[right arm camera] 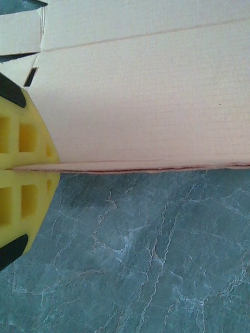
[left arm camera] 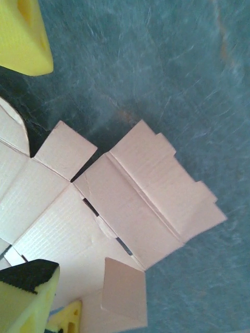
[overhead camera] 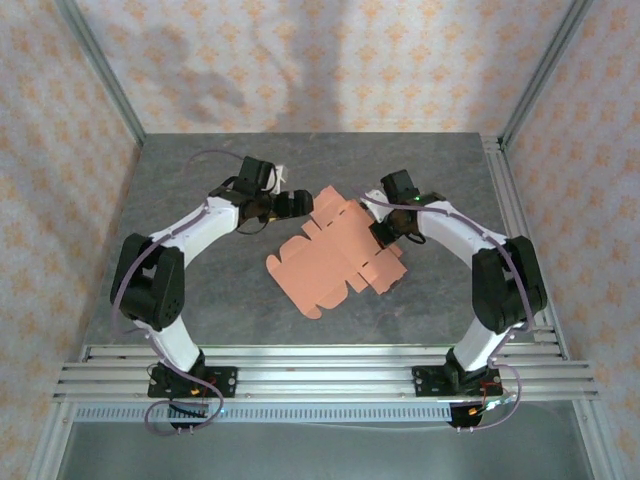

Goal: Fold the paper box

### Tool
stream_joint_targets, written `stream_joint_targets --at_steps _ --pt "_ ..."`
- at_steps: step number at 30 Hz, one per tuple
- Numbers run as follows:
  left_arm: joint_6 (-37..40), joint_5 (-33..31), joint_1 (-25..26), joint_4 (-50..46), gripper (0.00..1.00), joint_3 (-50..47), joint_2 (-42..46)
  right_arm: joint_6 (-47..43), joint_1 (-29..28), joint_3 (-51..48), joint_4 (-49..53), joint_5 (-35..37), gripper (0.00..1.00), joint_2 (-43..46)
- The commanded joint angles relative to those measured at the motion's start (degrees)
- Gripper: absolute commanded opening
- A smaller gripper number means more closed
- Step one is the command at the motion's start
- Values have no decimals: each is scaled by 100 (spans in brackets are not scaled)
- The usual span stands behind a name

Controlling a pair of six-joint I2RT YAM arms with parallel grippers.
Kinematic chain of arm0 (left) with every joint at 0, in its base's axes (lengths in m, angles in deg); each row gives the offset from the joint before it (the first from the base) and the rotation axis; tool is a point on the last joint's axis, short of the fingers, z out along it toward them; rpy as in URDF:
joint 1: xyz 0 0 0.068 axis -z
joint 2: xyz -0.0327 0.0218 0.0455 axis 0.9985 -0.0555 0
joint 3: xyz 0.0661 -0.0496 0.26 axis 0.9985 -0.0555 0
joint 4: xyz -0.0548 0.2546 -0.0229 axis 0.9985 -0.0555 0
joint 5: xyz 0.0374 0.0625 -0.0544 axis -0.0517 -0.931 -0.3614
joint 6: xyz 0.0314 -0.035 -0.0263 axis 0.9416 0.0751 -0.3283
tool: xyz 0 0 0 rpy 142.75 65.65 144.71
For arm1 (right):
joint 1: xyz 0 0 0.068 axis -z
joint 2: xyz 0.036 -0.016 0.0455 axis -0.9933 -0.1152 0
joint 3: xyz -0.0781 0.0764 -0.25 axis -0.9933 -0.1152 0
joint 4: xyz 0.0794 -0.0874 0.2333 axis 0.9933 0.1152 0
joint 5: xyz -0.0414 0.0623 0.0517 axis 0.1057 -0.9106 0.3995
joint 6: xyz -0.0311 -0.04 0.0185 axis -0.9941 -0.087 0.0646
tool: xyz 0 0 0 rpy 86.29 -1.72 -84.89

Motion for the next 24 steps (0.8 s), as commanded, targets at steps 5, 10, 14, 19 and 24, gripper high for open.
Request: stream_joint_targets --at_steps 5,10,14,19,24 --pt "487 559 -44 136 91 237 -590 -87 22 -161 -123 -160 0 261" --pt "181 1048 3 606 87 135 -764 -53 18 -132 -104 -221 0 220" --pt "149 1303 47 675 81 161 -996 -43 20 -128 -71 -208 0 197" --pt "188 1378 84 652 80 155 -952 -26 25 -114 -25 -185 0 153" --pt "274 1389 170 472 80 158 -837 6 22 -127 -52 -154 0 113"
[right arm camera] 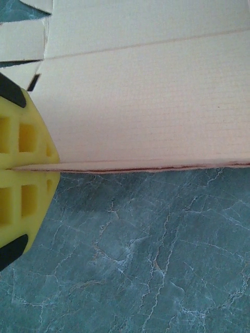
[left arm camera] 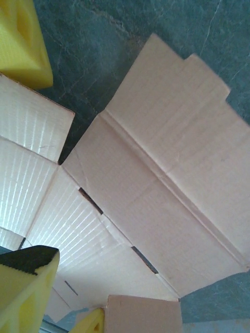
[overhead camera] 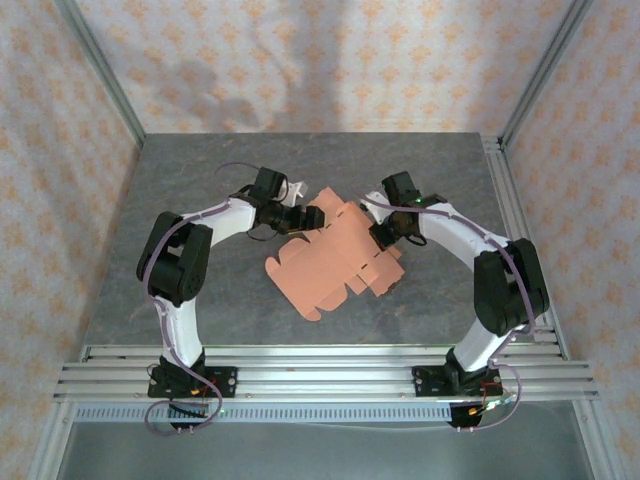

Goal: Fold the paper box

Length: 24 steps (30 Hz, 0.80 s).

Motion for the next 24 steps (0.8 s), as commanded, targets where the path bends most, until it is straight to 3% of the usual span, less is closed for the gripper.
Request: stream_joint_targets --at_steps 1,13,16,24 --pt "127 122 113 -88 80 90 337 3 23 -19 -19 -4 0 9" --pt "415 -127 629 -627 79 266 491 29 15 42 -2 203 0 -215" --pt "476 -83 737 -576 69 223 417 47 18 47 -13 275 0 -242" --pt "435 -199 830 -450 64 186 -434 29 12 18 -44 236 0 -232"
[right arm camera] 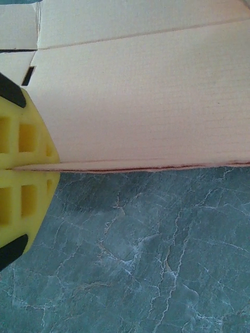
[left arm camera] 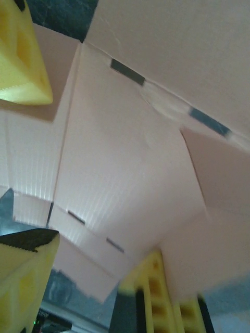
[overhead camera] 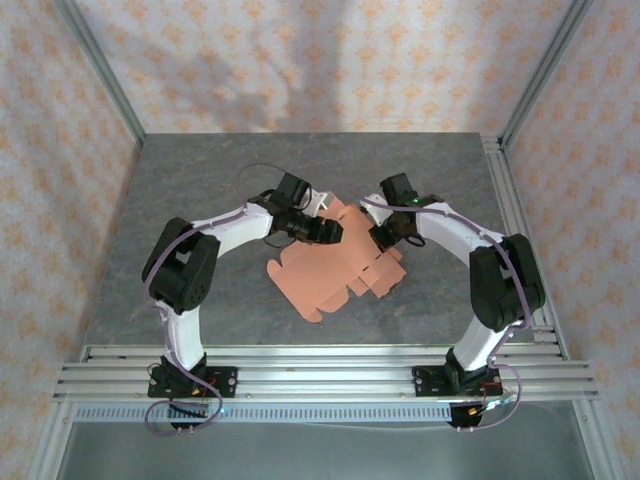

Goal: Fold the paper box

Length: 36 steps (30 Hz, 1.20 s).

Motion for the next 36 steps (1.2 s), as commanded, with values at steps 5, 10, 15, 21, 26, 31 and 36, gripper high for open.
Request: stream_joint_targets --at_steps 5,10,15,21,26,31,36 --pt "-40 -389 99 36 65 7 -797 -7 0 -40 -64 112 0 84" --pt "-54 -395 175 131 66 -54 -619 -25 -27 -50 -42 154 0 97" --pt "-46 -458 200 265 67 -143 -28 -17 -30 -41 -58 273 0 70" --pt "25 -887 200 778 89 -474 1090 79 -83 -237 -482 901 0 185" --pt "15 -1779 103 1266 100 -960 1859 156 -210 -405 -886 1216 0 409" --pt "-533 -1986 -320 2087 100 -1642 2394 228 -304 -473 -982 1266 0 491" --pt "-980 -1954 -826 2252 100 -1940 2647 256 -356 -281 -564 925 0 292"
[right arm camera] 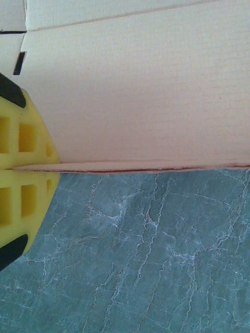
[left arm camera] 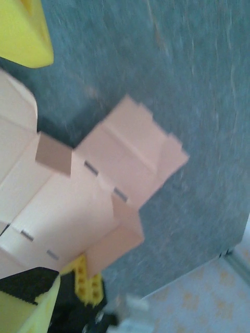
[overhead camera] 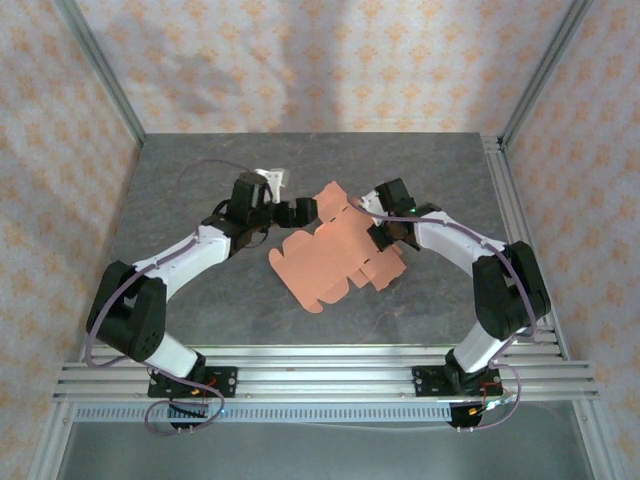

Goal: Fold the paper box

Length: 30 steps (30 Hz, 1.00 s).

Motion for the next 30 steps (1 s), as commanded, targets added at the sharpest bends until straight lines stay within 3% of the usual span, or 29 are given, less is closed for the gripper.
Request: stream_joint_targets --at_steps 1,9,13,16,24,30 --pt "-382 -179 -263 458 100 -155 238 100 -87 180 227 -17 0 -86" --pt "-179 -832 -699 483 100 -257 481 -180 -375 401 227 1167 0 -371" --pt "179 -1196 -795 -162 100 161 282 -501 -563 306 19 1964 0 -203" --pt "17 -1295 -894 -591 100 532 -55 -877 -756 160 -310 2636 0 -169" --pt "-776 -1261 -1087 -102 100 186 -306 -2228 -1479 -370 -2111 4886 0 -262" --pt "-903 -1411 -1134 89 100 -50 -265 -3500 -1939 -1063 -4375 5702 0 -450"
